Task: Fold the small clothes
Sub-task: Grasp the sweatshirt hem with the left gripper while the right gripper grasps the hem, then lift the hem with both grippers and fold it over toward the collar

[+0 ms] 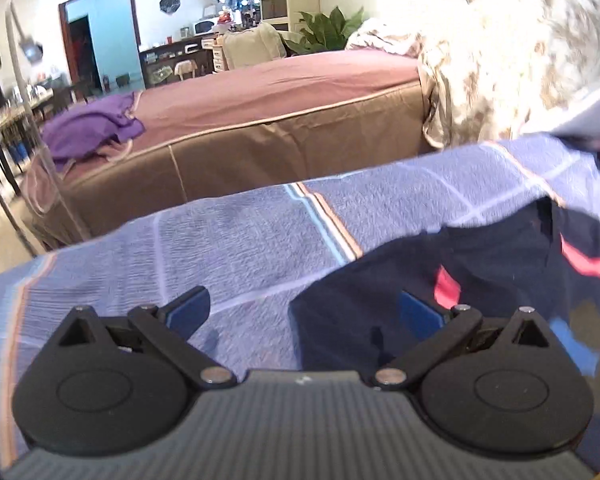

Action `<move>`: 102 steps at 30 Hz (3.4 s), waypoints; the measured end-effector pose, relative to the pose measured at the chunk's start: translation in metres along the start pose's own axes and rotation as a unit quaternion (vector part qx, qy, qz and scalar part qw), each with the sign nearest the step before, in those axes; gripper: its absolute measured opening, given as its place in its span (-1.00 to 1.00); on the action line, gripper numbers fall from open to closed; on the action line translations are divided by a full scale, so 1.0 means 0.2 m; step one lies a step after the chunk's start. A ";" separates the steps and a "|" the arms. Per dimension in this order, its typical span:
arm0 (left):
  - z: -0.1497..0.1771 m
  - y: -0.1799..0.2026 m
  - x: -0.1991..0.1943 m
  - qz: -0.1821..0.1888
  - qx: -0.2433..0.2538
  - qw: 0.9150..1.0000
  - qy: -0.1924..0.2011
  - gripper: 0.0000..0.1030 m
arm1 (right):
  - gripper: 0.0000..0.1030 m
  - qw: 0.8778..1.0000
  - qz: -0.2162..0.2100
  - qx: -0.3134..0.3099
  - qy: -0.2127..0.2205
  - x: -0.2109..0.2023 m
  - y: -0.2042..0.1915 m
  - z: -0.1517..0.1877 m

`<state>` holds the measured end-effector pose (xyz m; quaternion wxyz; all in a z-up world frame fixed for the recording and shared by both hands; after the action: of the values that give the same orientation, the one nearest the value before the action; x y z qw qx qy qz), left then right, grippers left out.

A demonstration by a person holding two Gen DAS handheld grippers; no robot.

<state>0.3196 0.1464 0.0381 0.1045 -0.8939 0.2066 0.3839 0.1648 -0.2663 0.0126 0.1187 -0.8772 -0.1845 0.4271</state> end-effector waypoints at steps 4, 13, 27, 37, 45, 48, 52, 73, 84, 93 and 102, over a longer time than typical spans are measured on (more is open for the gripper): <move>0.00 0.02 0.25 0.057 0.030 0.995 -0.078 0.66 | 0.56 0.997 -0.062 0.027 -0.032 0.16 0.05 -0.04; -0.07 0.12 0.33 0.128 0.038 0.990 -0.045 -0.88 | -0.46 0.991 -0.128 0.016 -0.037 0.19 0.00 -0.06; 0.06 0.27 -0.53 0.153 0.055 0.986 0.028 -0.93 | -0.68 0.982 -0.180 -0.047 0.025 -0.38 -0.31 0.03; 0.84 0.49 -1.32 0.182 -0.015 0.983 0.036 -0.93 | -0.68 0.963 -0.247 -0.106 0.005 -0.87 -0.67 0.61; 1.43 0.57 -1.30 0.162 -0.119 0.980 -0.014 -0.92 | -0.67 0.962 -0.219 -0.151 -0.057 -0.78 -0.77 1.01; 1.49 0.56 -1.31 0.160 -0.144 0.977 -0.002 -0.92 | -0.67 0.963 -0.209 -0.157 -0.066 -0.81 -0.78 1.06; 1.54 0.57 -1.37 0.159 -0.142 0.977 0.006 -0.92 | -0.67 0.966 -0.198 -0.155 -0.066 -0.84 -0.74 1.13; 1.20 0.89 -1.39 0.146 -0.087 0.985 0.006 0.07 | -0.34 0.951 -0.177 -0.246 -0.059 -0.66 -1.15 0.93; 1.53 1.11 -1.27 0.188 -0.058 0.976 -0.096 0.05 | -0.34 0.940 -0.142 -0.220 -0.217 -0.60 -0.99 1.25; 1.39 1.11 -1.41 0.203 -0.029 0.973 -0.108 0.20 | -0.26 0.952 -0.170 -0.141 -0.213 -0.79 -0.85 1.28; 0.88 1.59 -1.32 0.131 0.148 0.980 -0.016 0.81 | 0.75 0.991 -0.107 0.067 -0.045 -1.00 -0.46 1.02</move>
<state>-0.0997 -0.0003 0.1004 0.1873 -0.8272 0.3750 0.3742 -0.1309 -0.2583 0.0642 0.2136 -0.8225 -0.2532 0.4622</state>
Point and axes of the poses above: each gripper's, at about its wrist camera, not at the fingertips, and x roughly the way its jaws point, y to its right, z to its underside, the point moved 5 cm from there along x, roughly the way its jaws point, and after that the axes turned 6 degrees about -y, right-handed, at the moved point
